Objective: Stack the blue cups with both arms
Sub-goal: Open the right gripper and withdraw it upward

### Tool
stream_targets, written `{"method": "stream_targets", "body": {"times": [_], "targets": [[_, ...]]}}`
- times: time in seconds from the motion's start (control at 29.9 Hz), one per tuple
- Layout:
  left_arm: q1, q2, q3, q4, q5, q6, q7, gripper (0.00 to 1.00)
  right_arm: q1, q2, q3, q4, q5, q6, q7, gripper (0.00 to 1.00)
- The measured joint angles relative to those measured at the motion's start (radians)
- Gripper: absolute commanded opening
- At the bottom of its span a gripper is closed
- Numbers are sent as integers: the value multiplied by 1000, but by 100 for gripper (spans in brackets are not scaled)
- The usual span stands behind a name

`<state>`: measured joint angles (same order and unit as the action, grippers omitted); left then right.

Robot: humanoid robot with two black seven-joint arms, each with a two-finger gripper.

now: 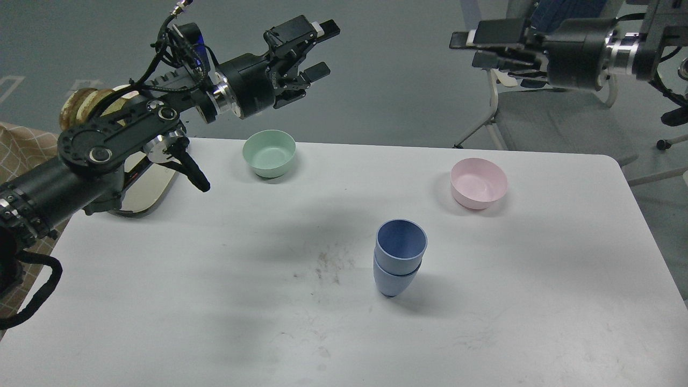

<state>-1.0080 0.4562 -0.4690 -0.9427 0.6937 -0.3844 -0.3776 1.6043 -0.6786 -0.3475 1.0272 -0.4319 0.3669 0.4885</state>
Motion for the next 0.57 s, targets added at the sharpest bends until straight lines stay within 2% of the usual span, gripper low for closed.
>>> {"method": "stream_targets", "body": {"times": [0.17, 0.27, 0.43, 0.57], "targets": [[64, -27, -91, 54, -92, -1, 1, 96, -291, 25, 378, -148, 117, -4, 0, 93], [108, -60, -129, 107, -187, -5, 2, 96, -472, 106, 602, -209, 159, -5, 0, 93], [178, -105, -172, 152, -274, -7, 2, 97, -644, 258, 804, -307, 169, -5, 0, 96], [210, -135, -228, 175, -285, -11, 1, 97, -708, 328, 877, -339, 170, -4, 0, 96]]}}
